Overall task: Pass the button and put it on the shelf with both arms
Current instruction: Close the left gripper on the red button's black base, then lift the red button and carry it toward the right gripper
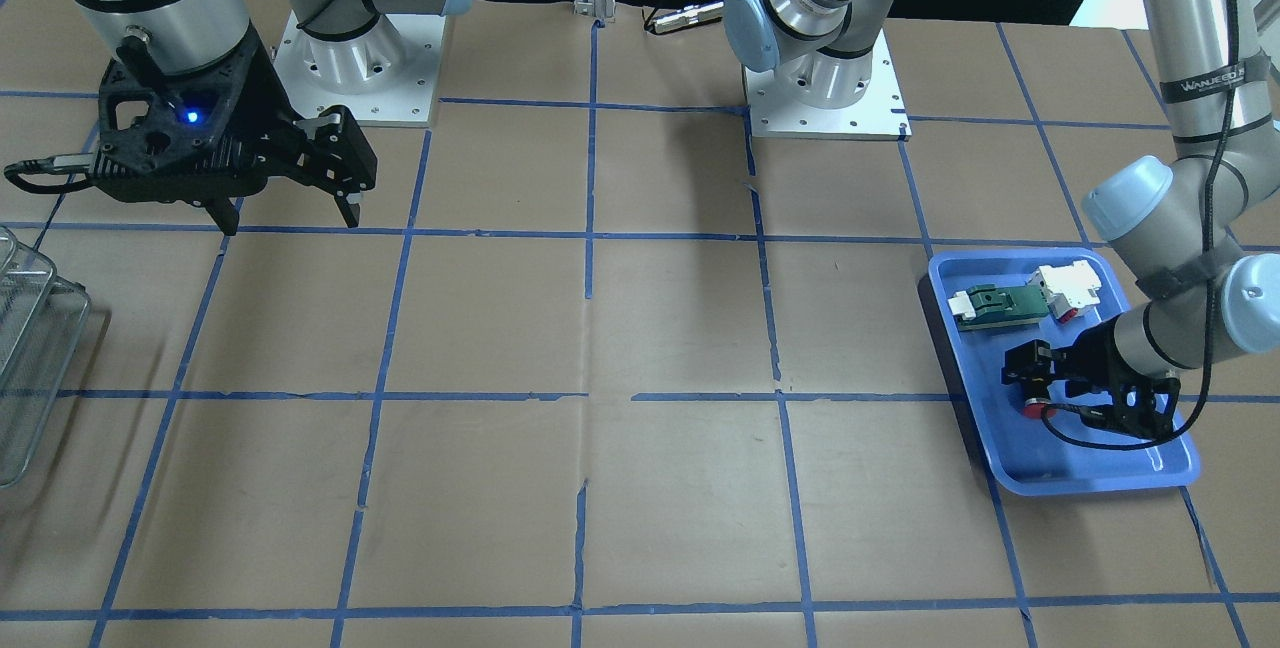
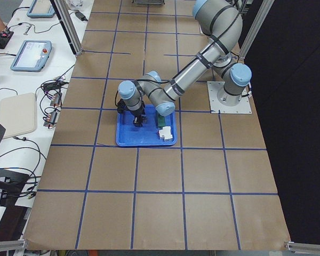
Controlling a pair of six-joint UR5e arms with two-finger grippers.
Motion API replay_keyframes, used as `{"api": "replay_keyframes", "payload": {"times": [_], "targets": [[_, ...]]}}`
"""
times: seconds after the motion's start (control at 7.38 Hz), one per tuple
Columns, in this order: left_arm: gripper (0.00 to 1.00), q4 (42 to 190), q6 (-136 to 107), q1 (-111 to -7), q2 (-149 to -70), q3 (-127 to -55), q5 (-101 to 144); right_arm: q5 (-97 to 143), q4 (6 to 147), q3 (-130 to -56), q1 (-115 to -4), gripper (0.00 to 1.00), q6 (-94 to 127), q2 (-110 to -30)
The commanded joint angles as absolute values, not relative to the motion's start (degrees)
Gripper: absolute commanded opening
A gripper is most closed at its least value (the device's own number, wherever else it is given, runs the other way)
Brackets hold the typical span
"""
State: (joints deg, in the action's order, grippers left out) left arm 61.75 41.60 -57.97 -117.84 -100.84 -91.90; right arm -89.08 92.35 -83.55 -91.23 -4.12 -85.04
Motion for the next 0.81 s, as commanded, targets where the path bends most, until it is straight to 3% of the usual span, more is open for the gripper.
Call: {"api": "replay_keyframes", "payload": {"times": [0.0,0.14,0.68], "targets": [[0.17,62.2,41.8,-57.7,-117.3,-101.2,-91.8,-89.0,92.5,-83.5,-91.2,1.00,-4.2,-85.0],[0.00,62.4,41.9,-57.8,-116.9,-101.2,-91.8,-89.1,92.4,-83.6,-91.2,1.00,-4.2,-85.1],[0.00,78.4,44.6,-68.8,-108.3,-97.0,-91.8,-88.6,92.5,-83.6,-90.9,0.99,-4.4,-85.1]]}}
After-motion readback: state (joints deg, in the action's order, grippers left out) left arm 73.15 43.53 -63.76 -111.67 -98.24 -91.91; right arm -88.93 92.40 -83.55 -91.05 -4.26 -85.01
